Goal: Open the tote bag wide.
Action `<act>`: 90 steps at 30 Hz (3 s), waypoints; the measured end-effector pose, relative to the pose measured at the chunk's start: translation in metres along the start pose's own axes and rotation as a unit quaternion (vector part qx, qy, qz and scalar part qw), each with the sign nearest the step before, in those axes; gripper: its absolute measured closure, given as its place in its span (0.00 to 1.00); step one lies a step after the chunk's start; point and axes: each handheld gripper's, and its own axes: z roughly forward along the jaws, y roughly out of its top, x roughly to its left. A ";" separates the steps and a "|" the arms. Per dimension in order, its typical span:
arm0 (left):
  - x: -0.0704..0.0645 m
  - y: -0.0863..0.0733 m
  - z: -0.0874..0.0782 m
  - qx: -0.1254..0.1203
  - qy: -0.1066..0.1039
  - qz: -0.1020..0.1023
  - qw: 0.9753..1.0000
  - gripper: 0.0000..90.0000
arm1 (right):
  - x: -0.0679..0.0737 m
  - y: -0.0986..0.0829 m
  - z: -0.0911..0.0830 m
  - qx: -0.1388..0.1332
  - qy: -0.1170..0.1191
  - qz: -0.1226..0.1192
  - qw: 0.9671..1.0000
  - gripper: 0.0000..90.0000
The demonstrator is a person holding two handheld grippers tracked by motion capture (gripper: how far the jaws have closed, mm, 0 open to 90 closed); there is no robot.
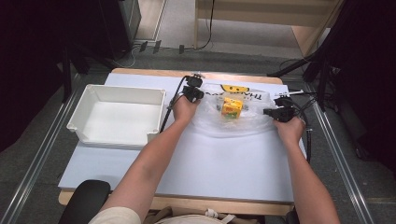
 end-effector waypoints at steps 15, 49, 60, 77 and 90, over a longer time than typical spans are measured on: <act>0.009 -0.009 0.000 -0.031 -0.006 -0.035 0.999 1.00 | -0.026 -0.024 -0.020 -0.024 -0.012 0.022 0.999 1.00; 0.019 -0.012 -0.004 -0.036 0.026 -0.054 0.998 1.00 | -0.040 -0.036 -0.028 -0.046 -0.043 0.029 0.998 1.00; 0.018 -0.013 -0.004 -0.037 0.034 -0.049 0.998 1.00 | -0.040 -0.036 -0.028 -0.046 -0.048 0.030 0.997 1.00; 0.004 0.009 -0.057 -0.075 -0.049 -0.038 0.995 1.00 | -0.007 -0.014 -0.060 -0.070 -0.002 -0.013 0.997 1.00; -0.036 0.004 -0.073 -0.072 -0.110 0.011 0.991 1.00 | 0.044 0.018 -0.049 -0.080 0.051 -0.080 0.992 1.00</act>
